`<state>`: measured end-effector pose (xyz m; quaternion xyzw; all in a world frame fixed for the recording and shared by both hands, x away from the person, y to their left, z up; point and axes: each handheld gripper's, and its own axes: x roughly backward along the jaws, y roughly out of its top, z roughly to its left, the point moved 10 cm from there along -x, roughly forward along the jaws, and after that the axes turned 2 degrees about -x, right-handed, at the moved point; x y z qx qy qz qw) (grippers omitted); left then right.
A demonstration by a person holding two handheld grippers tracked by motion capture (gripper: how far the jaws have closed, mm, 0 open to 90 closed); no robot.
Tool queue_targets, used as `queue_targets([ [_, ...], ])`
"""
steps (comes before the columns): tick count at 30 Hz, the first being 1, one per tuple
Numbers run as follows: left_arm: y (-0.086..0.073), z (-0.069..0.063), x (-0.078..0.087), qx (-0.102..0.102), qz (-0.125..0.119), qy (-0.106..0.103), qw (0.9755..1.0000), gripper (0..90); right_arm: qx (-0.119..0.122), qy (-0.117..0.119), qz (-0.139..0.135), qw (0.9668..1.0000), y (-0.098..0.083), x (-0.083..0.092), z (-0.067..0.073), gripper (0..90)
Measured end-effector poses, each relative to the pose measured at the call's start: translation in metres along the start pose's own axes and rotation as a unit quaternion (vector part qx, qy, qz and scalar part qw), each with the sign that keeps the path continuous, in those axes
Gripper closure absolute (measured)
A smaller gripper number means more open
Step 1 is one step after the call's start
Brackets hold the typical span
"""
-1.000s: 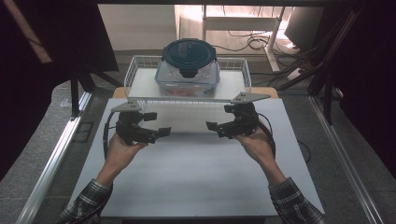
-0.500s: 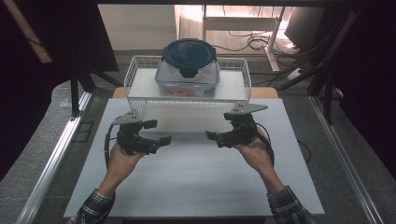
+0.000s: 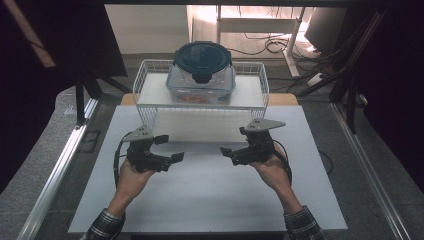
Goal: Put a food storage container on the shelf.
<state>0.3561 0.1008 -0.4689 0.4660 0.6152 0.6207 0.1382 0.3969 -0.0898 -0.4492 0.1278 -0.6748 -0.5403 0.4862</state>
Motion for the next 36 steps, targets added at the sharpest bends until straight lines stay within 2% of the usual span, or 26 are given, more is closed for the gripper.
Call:
queue_targets([
  [2,-0.002,-0.001,0.0,-0.001,0.001,0.001,1.0,8.3,0.003,-0.007,0.003,1.0,-0.004,0.0,-0.002,0.6],
  [8,-0.009,-0.002,0.002,-0.001,-0.001,0.001,1.0,7.1,0.0,-0.002,0.013,0.9999,-0.017,0.003,-0.002,0.0],
  [15,-0.02,-0.003,-0.001,-0.005,0.012,0.003,0.9999,5.1,-0.009,0.003,0.006,0.9999,-0.022,0.009,0.001,0.0],
  [21,-0.028,-0.002,0.0,-0.016,0.02,0.016,0.9996,3.8,-0.004,-0.008,0.006,0.9999,-0.028,0.011,0.003,0.0],
  [28,-0.033,0.0,0.005,-0.018,0.016,0.03,0.9993,3.6,-0.003,-0.017,0.008,0.9998,-0.034,0.012,0.004,0.0],
  [36,-0.038,-0.007,0.009,-0.026,0.018,0.038,0.9988,3.5,0.006,-0.024,0.009,0.9997,-0.038,0.015,0.008,0.0],
])
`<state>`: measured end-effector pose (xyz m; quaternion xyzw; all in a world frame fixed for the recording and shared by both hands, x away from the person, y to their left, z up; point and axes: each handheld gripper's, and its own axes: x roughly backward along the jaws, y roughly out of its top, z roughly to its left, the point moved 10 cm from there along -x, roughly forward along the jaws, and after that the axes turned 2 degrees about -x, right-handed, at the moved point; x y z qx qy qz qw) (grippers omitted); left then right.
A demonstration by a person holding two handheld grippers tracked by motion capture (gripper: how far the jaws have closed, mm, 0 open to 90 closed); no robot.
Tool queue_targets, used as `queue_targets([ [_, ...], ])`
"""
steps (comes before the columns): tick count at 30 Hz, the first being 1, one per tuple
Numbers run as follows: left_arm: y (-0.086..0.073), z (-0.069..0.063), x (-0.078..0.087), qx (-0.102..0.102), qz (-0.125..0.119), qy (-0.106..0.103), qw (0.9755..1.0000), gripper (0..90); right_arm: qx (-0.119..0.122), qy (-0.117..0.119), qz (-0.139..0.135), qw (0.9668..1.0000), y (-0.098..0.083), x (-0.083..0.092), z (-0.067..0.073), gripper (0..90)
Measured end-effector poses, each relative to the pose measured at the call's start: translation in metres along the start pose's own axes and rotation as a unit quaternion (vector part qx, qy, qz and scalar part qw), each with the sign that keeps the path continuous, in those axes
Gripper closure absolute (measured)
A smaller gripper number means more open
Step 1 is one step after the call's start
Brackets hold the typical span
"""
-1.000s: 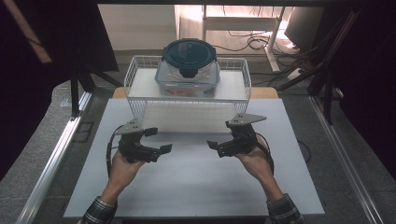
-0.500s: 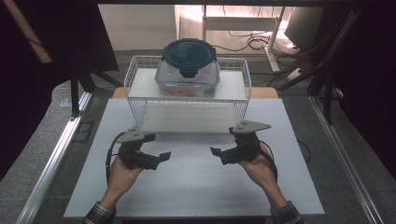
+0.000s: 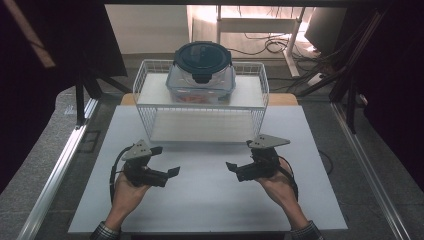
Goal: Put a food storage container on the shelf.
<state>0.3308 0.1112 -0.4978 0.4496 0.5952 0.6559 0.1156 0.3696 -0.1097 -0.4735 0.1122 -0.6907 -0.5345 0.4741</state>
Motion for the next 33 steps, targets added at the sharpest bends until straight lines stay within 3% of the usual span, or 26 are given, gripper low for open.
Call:
queue_targets([
  [10,-0.015,-0.004,0.002,-0.002,0.01,0.005,0.9999,3.5,0.001,0.002,0.003,1.0,-0.007,0.003,0.008,0.0],
  [33,-0.035,-0.004,0.015,0.009,0.012,0.016,0.9998,3.6,-0.009,-0.006,0.003,0.9999,-0.025,0.016,0.007,0.0],
])
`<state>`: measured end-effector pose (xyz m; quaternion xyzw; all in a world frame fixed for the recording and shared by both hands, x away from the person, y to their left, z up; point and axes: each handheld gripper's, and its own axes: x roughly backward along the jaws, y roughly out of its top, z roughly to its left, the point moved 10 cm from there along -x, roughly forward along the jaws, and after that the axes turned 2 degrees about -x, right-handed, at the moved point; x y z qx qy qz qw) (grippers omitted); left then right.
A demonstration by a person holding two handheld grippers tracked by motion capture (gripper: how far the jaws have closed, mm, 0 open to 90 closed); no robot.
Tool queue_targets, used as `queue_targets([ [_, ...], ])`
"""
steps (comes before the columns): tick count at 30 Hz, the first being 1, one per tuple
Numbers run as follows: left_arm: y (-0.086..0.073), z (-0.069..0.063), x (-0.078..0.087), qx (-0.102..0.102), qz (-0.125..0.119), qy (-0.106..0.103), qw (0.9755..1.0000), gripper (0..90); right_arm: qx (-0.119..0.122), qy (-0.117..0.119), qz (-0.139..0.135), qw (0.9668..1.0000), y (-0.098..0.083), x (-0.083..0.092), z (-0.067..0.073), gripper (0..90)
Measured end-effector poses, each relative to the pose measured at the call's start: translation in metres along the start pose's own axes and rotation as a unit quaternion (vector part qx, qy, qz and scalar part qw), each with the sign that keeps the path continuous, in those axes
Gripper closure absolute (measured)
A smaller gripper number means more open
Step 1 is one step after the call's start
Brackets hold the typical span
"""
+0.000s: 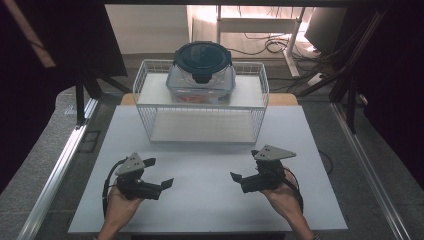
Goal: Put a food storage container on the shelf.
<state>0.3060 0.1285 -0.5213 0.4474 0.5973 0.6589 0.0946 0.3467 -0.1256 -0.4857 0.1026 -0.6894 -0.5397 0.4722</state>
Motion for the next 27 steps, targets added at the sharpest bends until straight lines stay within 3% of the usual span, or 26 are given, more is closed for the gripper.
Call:
queue_targets([
  [27,-0.029,0.001,0.01,0.002,0.013,0.018,0.9998,3.9,-0.008,-0.007,0.005,0.9999,-0.029,0.012,-0.004,0.0],
])
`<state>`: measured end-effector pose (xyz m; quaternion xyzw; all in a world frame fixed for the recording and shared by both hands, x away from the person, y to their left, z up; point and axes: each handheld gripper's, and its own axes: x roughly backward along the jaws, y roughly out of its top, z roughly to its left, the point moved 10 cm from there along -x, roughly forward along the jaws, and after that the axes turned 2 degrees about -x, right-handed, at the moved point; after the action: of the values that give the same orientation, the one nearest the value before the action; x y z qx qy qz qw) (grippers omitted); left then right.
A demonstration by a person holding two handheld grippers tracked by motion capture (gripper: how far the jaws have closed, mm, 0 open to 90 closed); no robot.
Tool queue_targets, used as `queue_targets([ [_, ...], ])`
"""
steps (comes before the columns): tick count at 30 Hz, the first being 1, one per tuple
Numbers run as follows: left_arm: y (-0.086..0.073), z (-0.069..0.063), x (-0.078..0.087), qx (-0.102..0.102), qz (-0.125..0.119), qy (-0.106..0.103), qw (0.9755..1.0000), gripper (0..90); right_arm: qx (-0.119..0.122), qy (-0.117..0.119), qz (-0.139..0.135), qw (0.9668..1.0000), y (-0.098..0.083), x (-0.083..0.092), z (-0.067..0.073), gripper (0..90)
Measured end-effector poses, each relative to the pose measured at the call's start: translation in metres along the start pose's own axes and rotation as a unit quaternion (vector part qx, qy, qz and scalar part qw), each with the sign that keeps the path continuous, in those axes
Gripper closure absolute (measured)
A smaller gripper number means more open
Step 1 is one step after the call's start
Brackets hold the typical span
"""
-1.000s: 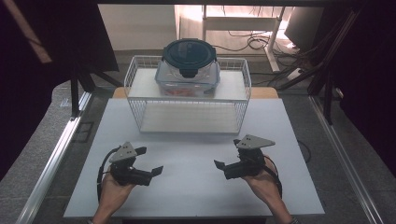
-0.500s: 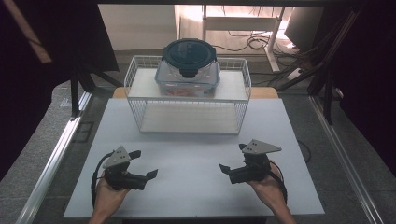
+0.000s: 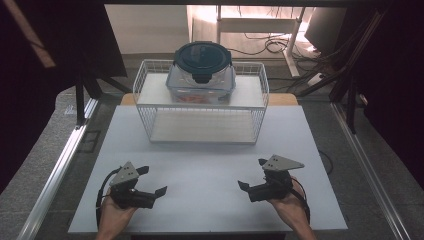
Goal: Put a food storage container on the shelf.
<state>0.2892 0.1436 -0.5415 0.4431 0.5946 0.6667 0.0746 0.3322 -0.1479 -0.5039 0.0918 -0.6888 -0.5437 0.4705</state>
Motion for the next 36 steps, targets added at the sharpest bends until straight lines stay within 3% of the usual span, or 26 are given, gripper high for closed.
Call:
queue_targets([
  [36,-0.028,0.0,0.014,0.006,0.019,0.017,0.9997,3.8,0.018,-0.019,0.025,0.9993,-0.03,0.008,0.005,0.0],
])
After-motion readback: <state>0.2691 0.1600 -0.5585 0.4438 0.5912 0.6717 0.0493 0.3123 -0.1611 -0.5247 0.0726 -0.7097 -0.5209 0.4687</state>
